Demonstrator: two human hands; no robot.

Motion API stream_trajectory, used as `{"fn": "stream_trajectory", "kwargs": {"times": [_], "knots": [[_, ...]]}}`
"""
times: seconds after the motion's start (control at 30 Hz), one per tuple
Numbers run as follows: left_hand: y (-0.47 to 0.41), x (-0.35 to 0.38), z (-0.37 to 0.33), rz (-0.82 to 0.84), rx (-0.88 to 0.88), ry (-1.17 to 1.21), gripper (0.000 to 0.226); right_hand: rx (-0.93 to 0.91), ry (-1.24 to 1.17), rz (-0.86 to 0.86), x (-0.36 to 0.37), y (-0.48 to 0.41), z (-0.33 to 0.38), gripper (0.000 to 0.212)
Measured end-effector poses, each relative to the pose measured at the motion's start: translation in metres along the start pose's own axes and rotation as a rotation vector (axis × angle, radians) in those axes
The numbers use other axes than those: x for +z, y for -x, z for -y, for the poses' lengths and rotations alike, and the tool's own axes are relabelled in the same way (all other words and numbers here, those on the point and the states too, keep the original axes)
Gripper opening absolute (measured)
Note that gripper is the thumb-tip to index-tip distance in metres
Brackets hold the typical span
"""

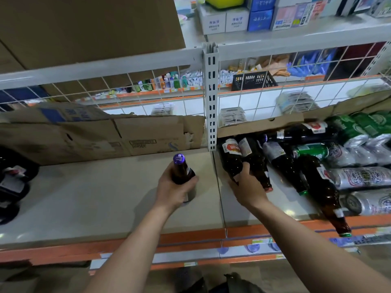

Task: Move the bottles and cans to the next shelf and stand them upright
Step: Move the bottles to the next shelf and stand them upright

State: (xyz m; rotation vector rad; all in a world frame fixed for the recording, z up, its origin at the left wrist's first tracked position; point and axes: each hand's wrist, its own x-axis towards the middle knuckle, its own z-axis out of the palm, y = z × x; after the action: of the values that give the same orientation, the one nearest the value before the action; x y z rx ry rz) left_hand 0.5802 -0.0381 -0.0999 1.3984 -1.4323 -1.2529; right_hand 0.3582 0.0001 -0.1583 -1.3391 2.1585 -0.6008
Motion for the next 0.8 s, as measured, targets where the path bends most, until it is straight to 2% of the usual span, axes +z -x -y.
{"fn": "stream_trajectory", "kwargs": {"times": [0.1, 0.3, 0.43, 0.6, 0.67, 0.8], "knots": [[-0.009, -0.006, 0.007, -0.058, -0.042, 0.054, 0.031, -0.024, -0.034, -0.061, 0.005, 0.008, -0.002, 0.054], [-0.013, -0.013, 0.017, -0.008, -0.055, 0.079, 0.035, 0.009, 0.022, 0.036, -0.005, 0.048, -0.001, 0.061], [-0.015, -0.015, 0.02, 0.007, -0.043, 0.081, 0.037, -0.078, -0.027, -0.099, -0.041, 0.066, 0.017, 0.038], [-0.02, -0.019, 0.022, 0.034, -0.033, 0.052, 0.046, -0.243, -0.007, -0.26, -0.064, 0.045, 0.054, 0.03], [-0.023, -0.022, 0.021, 0.064, -0.032, 0.037, 0.048, -0.257, -0.052, -0.276, -0.061, 0.027, 0.068, 0.032], [-0.028, -0.027, 0.018, 0.114, -0.031, 0.056, 0.037, -0.213, -0.14, -0.232, -0.061, -0.005, 0.086, 0.032]]}}
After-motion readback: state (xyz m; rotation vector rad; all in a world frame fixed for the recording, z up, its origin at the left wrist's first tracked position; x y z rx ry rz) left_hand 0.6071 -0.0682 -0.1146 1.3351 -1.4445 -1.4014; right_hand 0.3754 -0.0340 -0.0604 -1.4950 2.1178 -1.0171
